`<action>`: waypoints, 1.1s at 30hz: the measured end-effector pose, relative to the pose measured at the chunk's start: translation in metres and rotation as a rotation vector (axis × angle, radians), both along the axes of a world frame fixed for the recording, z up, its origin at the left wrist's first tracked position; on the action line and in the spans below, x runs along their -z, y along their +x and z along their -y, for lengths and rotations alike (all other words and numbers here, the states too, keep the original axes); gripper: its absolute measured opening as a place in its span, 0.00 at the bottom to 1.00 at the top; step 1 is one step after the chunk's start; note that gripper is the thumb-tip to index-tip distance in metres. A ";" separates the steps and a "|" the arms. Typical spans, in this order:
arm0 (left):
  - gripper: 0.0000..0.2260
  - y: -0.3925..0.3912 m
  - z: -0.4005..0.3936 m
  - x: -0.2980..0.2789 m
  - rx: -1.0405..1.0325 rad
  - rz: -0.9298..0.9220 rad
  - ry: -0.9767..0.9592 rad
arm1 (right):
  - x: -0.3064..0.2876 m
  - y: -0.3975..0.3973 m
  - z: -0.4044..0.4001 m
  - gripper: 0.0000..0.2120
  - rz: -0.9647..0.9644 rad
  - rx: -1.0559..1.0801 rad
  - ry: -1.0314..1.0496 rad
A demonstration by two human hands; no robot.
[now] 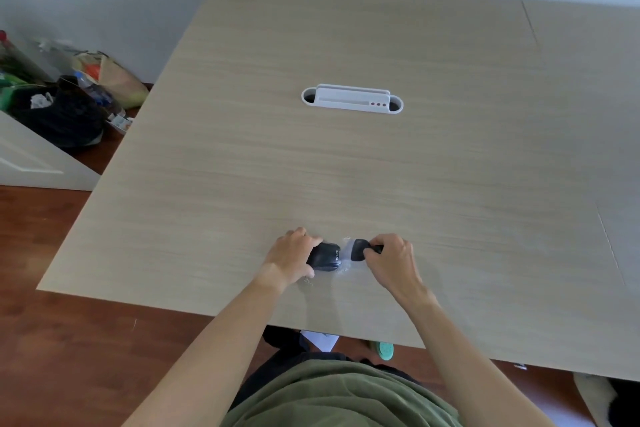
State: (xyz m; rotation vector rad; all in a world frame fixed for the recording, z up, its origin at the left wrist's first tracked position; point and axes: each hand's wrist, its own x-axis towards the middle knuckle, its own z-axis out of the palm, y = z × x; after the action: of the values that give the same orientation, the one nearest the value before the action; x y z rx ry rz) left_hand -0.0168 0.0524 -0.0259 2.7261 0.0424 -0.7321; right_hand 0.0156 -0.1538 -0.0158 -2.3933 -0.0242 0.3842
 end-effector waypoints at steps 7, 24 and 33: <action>0.29 0.002 0.000 0.000 0.047 -0.004 0.020 | 0.007 -0.012 -0.015 0.07 -0.099 -0.090 -0.007; 0.38 -0.009 0.031 0.007 -0.275 0.047 -0.093 | 0.010 -0.018 -0.001 0.14 -0.116 -0.057 -0.108; 0.42 -0.010 0.026 0.009 -0.238 0.055 -0.145 | 0.000 -0.013 -0.032 0.14 -0.125 -0.097 0.029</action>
State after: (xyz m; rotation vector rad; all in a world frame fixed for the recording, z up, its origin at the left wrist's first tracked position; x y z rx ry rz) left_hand -0.0265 0.0267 -0.0347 2.5442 0.2846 -0.5681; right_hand 0.0024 -0.1218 -0.0155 -2.3415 -0.0891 0.5742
